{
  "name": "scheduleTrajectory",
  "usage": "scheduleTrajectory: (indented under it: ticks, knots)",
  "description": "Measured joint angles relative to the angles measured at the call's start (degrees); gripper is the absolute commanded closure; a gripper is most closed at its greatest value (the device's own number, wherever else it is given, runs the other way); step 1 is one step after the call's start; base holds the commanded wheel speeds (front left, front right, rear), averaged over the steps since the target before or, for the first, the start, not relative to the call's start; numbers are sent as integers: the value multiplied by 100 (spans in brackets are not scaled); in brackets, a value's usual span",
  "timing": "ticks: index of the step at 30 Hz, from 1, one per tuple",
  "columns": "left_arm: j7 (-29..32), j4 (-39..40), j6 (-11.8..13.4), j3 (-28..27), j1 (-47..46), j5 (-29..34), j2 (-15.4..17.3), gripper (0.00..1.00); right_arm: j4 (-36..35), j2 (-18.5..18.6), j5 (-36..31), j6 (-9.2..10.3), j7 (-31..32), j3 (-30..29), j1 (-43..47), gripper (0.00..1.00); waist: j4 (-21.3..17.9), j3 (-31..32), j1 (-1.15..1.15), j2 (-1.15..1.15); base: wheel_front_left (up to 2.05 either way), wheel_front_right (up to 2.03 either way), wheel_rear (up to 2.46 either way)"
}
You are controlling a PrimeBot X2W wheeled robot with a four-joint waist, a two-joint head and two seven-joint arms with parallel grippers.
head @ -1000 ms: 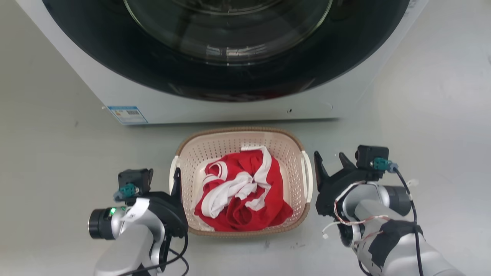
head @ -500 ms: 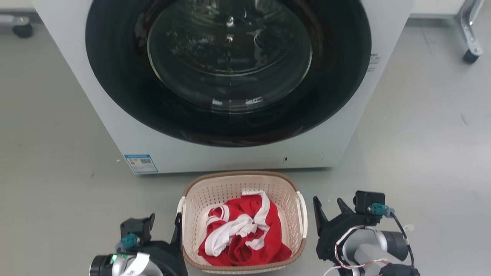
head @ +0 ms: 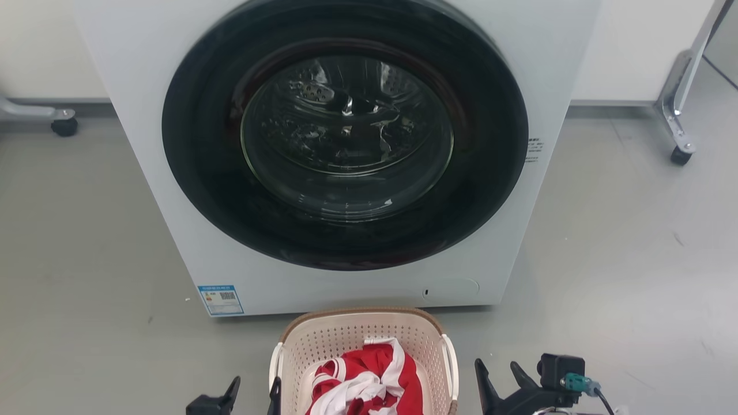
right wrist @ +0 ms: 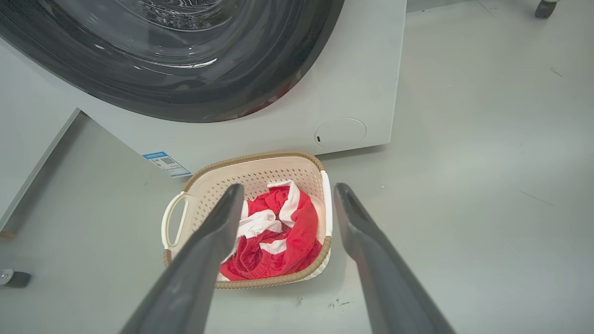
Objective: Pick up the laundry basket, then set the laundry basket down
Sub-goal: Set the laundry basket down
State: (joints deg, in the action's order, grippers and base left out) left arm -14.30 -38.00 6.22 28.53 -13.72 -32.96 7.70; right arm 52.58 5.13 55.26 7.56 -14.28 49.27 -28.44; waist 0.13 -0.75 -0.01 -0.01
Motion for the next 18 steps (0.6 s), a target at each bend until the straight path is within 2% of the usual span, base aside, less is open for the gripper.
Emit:
scheduleTrajectory:
  ticks: [18]
  knots:
    - [0, 1547, 85, -485, 1207, 550, 136, 0, -1583, 201, -1370, 0, 0, -1382, 1369, 0, -59, 344, 1, 1, 0, 0, 0]
